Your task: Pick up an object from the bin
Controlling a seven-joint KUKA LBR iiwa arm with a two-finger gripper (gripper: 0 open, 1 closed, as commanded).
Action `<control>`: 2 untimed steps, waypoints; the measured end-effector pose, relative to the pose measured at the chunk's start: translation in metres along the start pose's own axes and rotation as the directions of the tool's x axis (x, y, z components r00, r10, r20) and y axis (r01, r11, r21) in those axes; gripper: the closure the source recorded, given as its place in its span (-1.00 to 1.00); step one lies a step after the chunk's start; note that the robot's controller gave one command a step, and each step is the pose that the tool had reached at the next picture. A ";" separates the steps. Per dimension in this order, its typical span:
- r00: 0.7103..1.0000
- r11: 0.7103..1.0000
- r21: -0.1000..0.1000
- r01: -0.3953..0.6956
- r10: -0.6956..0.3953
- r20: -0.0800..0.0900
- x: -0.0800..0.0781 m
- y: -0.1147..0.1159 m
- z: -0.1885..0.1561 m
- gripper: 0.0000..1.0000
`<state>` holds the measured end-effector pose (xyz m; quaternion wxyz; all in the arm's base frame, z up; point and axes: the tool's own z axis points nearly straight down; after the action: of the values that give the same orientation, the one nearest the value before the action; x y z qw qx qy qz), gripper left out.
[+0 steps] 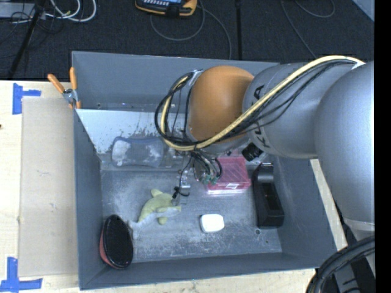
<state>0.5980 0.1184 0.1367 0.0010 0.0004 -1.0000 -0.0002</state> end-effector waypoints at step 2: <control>1.000 1.000 0.001 -0.019 0.019 -0.005 0.015 0.000 0.047 -1.00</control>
Offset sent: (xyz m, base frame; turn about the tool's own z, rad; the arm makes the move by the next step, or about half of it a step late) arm -0.0135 -0.0019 -0.0142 0.0026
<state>0.5833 0.1180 0.0899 0.0035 -0.0093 -1.0000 0.0004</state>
